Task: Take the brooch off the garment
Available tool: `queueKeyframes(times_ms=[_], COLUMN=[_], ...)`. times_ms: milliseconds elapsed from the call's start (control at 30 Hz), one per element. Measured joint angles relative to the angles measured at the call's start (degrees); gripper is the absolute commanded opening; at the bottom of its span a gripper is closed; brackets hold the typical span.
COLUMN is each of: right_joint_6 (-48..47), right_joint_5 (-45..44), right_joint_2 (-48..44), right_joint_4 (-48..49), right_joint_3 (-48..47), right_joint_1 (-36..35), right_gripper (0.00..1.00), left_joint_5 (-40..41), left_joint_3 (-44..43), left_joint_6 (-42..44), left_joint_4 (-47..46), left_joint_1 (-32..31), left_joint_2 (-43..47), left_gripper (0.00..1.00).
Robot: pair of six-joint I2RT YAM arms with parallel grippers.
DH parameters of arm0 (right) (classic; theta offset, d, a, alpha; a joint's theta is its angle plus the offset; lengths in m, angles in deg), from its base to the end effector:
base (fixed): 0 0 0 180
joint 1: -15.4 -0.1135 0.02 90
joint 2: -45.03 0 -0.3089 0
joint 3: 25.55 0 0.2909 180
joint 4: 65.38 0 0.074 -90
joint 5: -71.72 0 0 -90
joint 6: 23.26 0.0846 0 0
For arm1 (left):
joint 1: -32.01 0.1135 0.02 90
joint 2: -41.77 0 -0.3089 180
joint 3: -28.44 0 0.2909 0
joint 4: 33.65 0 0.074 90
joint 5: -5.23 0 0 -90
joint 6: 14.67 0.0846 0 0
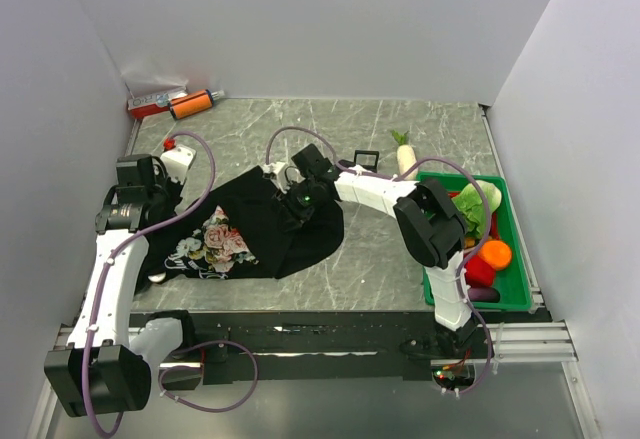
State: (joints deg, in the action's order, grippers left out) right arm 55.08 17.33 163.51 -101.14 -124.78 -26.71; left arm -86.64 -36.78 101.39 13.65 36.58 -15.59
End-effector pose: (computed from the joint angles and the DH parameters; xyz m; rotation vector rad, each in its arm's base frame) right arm 0.3556 0.3878 0.1721 -1.3773 2.1483 0.9969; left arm 0.2634 0.0183 0.3127 0.4405 2.2275 0.2475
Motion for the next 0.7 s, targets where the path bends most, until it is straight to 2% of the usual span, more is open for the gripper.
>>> queueKeyframes(times_ms=[267, 300, 467, 700], right_joint_6=[-0.87, -1.07, -1.86, -3.56], right_joint_5=[-2.01, -2.03, -1.99, -2.01], right_joint_2=[1.84, 2.47, 4.07, 2.69], right_joint_4=[-2.49, -2.67, -4.00, -7.21], right_joint_3=[-1.77, -2.36, -3.48, -5.27], right_joint_1=[0.00, 0.02, 0.26, 2.16], right_gripper=[0.25, 0.18, 0.02, 0.00], left_joint_5=[0.07, 0.09, 0.17, 0.11], left_joint_3=[0.00, 0.00, -0.02, -1.51], left_joint_6=[-0.02, 0.00, 0.02, 0.20], left_joint_4=[-0.02, -0.04, -0.20, -0.35], left_joint_1=[0.00, 0.00, 0.00, 0.00], left_joint_2=[-0.59, -0.76, -1.44, -2.12], left_gripper=[0.01, 0.01, 0.01, 0.01])
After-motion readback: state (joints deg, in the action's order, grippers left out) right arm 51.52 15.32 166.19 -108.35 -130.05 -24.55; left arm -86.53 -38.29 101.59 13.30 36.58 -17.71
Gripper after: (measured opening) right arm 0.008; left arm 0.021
